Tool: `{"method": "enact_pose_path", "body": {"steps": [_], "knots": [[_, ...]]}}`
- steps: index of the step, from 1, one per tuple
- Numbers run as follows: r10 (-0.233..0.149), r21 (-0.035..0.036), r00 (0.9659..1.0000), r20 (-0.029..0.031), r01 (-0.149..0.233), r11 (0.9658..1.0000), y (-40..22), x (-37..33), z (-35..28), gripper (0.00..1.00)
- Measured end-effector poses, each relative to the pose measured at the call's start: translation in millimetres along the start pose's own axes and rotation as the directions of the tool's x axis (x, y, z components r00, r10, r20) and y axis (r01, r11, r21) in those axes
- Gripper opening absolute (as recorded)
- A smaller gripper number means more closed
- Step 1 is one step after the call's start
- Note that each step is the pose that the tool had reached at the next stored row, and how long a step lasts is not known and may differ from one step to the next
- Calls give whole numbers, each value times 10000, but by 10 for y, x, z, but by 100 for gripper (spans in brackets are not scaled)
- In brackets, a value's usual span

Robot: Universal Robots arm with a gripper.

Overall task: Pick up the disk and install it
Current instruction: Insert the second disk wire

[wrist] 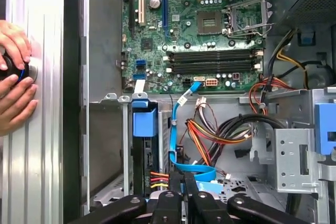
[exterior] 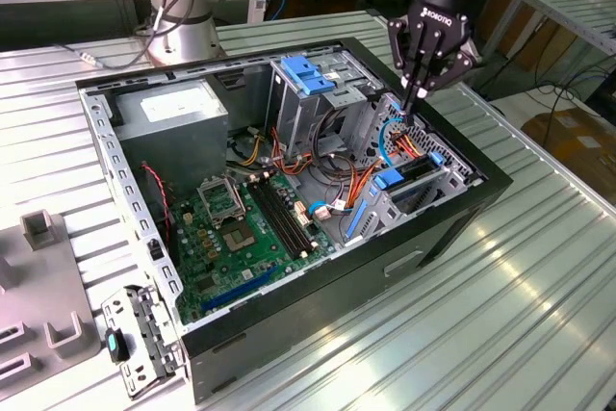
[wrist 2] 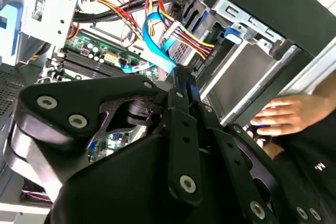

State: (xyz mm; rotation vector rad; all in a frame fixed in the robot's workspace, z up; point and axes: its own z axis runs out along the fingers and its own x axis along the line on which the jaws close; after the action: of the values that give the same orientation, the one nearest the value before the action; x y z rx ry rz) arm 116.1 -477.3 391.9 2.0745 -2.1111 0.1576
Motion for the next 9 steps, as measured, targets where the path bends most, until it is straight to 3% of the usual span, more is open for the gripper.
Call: {"method": "enact_pose_path", "body": {"steps": [1,2,5,9], "knots": [[4,-3,10000,-99,-5,10000,-4,-7,2,18],[5,-8,9999,-129,-5,10000,-7,-10,8,19],[6,-10,9999,-130,-6,10000,-9,-19,48,31],[4,-10,9999,-135,-5,10000,-11,-24,68,33]]}}
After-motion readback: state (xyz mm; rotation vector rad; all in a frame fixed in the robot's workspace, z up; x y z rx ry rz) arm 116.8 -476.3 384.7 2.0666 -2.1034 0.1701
